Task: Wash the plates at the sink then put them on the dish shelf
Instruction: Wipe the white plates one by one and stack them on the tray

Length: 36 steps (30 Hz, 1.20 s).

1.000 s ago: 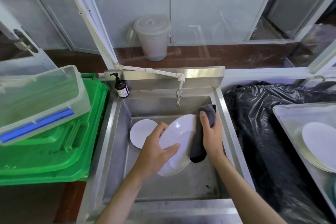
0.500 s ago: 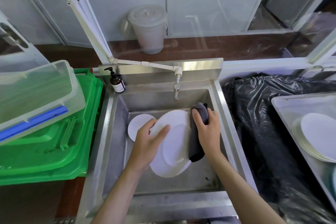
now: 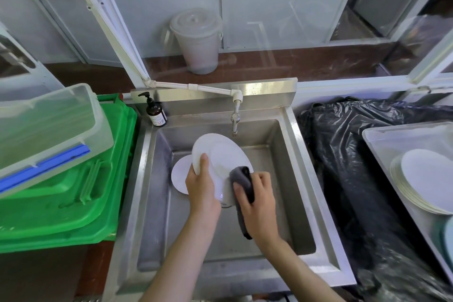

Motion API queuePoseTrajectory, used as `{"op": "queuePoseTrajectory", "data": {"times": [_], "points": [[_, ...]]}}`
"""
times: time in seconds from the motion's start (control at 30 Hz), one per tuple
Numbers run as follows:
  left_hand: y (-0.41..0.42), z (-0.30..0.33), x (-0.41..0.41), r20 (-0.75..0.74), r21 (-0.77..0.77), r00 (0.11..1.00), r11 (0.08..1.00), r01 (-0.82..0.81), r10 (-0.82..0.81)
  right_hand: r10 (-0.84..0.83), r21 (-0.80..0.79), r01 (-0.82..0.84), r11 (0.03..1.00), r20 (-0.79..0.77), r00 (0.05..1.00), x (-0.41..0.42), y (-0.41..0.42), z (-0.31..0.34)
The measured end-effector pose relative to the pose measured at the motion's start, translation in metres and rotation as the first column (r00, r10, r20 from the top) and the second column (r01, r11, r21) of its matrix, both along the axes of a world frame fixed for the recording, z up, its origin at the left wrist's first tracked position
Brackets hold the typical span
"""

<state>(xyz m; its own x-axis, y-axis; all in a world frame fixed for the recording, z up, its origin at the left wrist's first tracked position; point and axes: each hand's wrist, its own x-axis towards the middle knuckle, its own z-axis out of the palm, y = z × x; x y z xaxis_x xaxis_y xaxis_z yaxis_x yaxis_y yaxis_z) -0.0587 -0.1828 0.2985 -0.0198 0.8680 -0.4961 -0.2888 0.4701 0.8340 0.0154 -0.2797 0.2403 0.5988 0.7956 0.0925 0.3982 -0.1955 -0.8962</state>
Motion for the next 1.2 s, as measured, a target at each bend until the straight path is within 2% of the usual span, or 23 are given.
{"op": "queuePoseTrajectory", "data": {"times": [0.07, 0.13, 0.27, 0.4, 0.47, 0.53, 0.63, 0.7, 0.77, 0.83, 0.9, 0.97, 1.0, 1.07, 1.1, 1.13, 1.2], "points": [[-0.008, -0.004, 0.002, 0.051, -0.066, 0.997, 0.996, 0.06, -0.057, 0.1, 0.058, -0.108, 0.992, 0.135, 0.986, -0.005, 0.004, 0.003], [-0.016, -0.006, 0.001, 0.099, -0.118, 0.988, 0.985, 0.128, -0.116, 0.127, 0.074, -0.143, 0.987, 0.19, 0.973, -0.003, 0.011, 0.015], [-0.028, -0.004, 0.001, 0.038, -0.057, 0.978, 0.976, 0.208, -0.206, 0.141, 0.053, -0.148, 0.988, 0.112, 0.984, 0.024, 0.024, 0.027], [-0.037, -0.003, -0.006, -0.003, -0.01, 0.961, 0.961, 0.277, -0.277, -0.074, -0.13, 0.073, 0.989, -0.004, 0.997, 0.059, 0.029, 0.013], [-0.038, -0.002, -0.009, -0.016, 0.0, 0.966, 0.966, 0.259, -0.259, -0.06, -0.179, 0.06, 0.982, 0.005, 0.998, 0.059, 0.018, 0.012], [-0.036, -0.001, -0.008, 0.015, -0.023, 0.978, 0.977, 0.21, -0.21, 0.036, -0.139, -0.03, 0.99, 0.04, 0.999, 0.045, 0.004, 0.014], [-0.035, -0.001, -0.006, 0.081, -0.079, 0.983, 0.982, 0.172, -0.166, 0.192, 0.01, -0.193, 0.981, 0.043, 0.98, 0.019, -0.005, 0.023], [-0.037, -0.001, -0.007, 0.095, -0.069, 0.982, 0.983, 0.171, -0.164, 0.2, 0.031, -0.202, 0.979, 0.069, 0.977, 0.015, 0.006, 0.027], [-0.039, -0.002, -0.01, 0.076, -0.002, 0.981, 0.984, 0.18, -0.179, 0.131, 0.005, -0.131, 0.991, 0.067, 0.989, 0.018, 0.019, 0.024], [-0.039, -0.002, -0.013, 0.01, 0.092, 0.978, 0.974, 0.206, -0.208, -0.028, -0.056, 0.026, 0.998, -0.035, 0.999, 0.023, 0.03, 0.015], [-0.039, -0.005, -0.016, -0.089, 0.192, 0.969, 0.95, 0.245, -0.231, -0.195, -0.151, 0.164, 0.975, -0.214, 0.957, 0.024, 0.034, 0.007], [-0.04, -0.007, -0.017, -0.263, 0.276, 0.93, 0.903, 0.329, -0.258, -0.272, -0.271, 0.163, 0.949, -0.438, 0.857, 0.02, 0.034, 0.005], [-0.042, -0.008, -0.018, -0.34, 0.305, 0.902, 0.876, 0.375, -0.267, -0.289, -0.313, 0.125, 0.941, -0.558, 0.778, 0.017, 0.034, 0.007], [-0.046, -0.014, -0.019, -0.445, 0.344, 0.843, 0.811, 0.473, -0.303, -0.281, -0.317, 0.031, 0.948, -0.786, 0.551, 0.012, 0.034, 0.02], [-0.048, -0.017, -0.019, -0.481, 0.34, 0.811, 0.781, 0.523, -0.334, -0.22, -0.26, -0.021, 0.965, -0.856, 0.467, 0.012, 0.034, 0.026], [-0.05, -0.021, -0.021, -0.525, 0.33, 0.768, 0.744, 0.582, -0.367, -0.122, -0.17, -0.073, 0.983, -0.894, 0.432, 0.012, 0.033, 0.031], [-0.049, -0.031, -0.025, -0.652, 0.369, 0.665, 0.613, 0.699, -0.365, 0.006, -0.064, -0.14, 0.988, -0.893, 0.45, 0.012, 0.033, 0.039]]}}
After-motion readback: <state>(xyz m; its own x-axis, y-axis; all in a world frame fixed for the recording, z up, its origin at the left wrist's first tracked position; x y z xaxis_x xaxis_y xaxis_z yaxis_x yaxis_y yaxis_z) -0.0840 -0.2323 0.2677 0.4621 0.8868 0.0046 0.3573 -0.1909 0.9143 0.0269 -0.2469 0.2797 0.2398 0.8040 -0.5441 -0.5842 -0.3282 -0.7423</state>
